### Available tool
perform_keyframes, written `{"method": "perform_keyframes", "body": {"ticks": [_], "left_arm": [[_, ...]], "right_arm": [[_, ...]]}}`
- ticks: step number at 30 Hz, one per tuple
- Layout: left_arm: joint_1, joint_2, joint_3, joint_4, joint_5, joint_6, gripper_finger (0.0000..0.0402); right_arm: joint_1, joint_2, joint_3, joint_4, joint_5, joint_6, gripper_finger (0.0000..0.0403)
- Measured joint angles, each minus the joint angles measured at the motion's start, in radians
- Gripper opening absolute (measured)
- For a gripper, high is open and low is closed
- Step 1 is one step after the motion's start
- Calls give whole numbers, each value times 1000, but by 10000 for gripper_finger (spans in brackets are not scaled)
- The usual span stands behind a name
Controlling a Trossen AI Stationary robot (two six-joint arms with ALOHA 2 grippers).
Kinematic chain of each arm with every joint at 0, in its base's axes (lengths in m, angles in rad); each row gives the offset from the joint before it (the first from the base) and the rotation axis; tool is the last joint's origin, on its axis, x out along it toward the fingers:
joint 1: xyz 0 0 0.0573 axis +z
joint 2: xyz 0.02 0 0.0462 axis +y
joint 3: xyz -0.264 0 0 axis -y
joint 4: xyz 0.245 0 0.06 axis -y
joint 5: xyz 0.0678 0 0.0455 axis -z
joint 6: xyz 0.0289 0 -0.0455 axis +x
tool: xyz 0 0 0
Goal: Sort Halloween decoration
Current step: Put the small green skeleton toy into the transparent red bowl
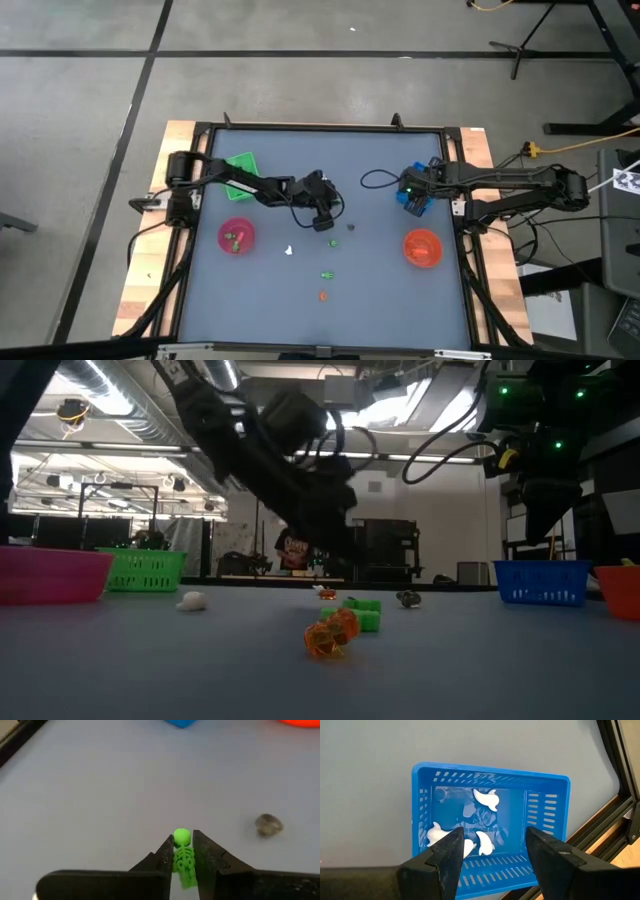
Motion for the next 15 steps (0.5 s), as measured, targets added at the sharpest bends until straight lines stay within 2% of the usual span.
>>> {"method": "perform_keyframes", "body": {"ticks": [6,15], "left_arm": [[-19,-169,1,-143,1,-1,32],[-108,-505,3,-443,5,-12,35]], "right_arm": [[0,0,0,0,0,0,211],[0,0,0,0,0,0,211]]}}
